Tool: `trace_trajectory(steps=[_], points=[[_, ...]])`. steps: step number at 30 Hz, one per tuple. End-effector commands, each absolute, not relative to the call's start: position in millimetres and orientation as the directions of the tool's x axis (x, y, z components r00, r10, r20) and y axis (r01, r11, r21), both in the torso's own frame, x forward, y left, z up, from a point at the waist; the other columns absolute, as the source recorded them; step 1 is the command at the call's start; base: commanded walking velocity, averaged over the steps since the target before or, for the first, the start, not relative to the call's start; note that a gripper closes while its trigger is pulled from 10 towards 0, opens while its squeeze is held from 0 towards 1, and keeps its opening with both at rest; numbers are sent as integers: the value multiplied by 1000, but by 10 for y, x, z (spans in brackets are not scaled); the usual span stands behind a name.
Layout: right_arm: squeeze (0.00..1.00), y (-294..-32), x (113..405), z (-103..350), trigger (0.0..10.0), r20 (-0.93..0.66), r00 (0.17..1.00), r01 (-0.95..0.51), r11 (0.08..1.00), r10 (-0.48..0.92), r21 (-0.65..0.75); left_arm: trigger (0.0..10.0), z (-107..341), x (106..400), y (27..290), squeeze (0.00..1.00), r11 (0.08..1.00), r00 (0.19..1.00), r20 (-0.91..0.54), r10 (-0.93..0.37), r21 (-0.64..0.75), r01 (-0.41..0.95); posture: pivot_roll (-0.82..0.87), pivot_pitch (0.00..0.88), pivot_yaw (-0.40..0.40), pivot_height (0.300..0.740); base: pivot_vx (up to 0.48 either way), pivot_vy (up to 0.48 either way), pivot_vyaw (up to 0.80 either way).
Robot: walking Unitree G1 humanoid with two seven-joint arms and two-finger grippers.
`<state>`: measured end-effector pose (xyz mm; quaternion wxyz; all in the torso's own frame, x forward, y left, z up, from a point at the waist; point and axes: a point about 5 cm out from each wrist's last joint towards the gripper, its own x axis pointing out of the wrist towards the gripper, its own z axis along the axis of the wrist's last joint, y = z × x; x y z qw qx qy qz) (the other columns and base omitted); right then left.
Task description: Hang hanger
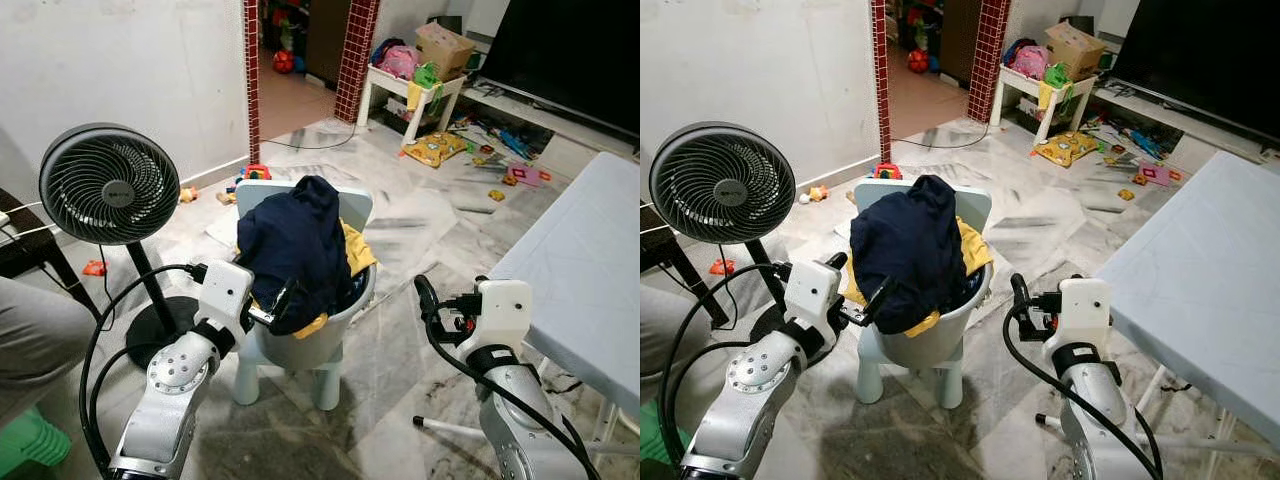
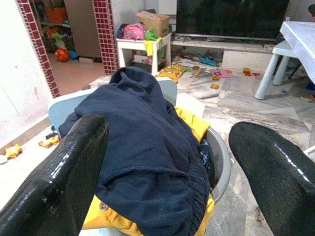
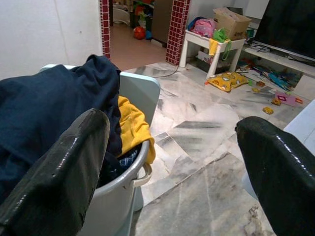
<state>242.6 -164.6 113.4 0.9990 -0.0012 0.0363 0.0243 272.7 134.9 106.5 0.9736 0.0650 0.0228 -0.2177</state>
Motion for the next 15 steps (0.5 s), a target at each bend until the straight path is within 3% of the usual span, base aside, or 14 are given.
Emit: trace_trajectory(steps=[1, 15], points=[[0, -1666, 2417, 1136, 10000, -71, 996, -50, 999, 49, -11, 10000, 1048, 2727, 1322, 0, 890, 896, -88, -435, 106, 443, 119, 0, -121, 740, 244, 0, 0], [0, -1661, 2419, 1134, 10000, -74, 996, -60, 998, 58, -16, 10000, 1031, 2715, 1312, 0, 889, 893, -96, -439, 100, 448, 115, 0, -123, 740, 258, 0, 0]])
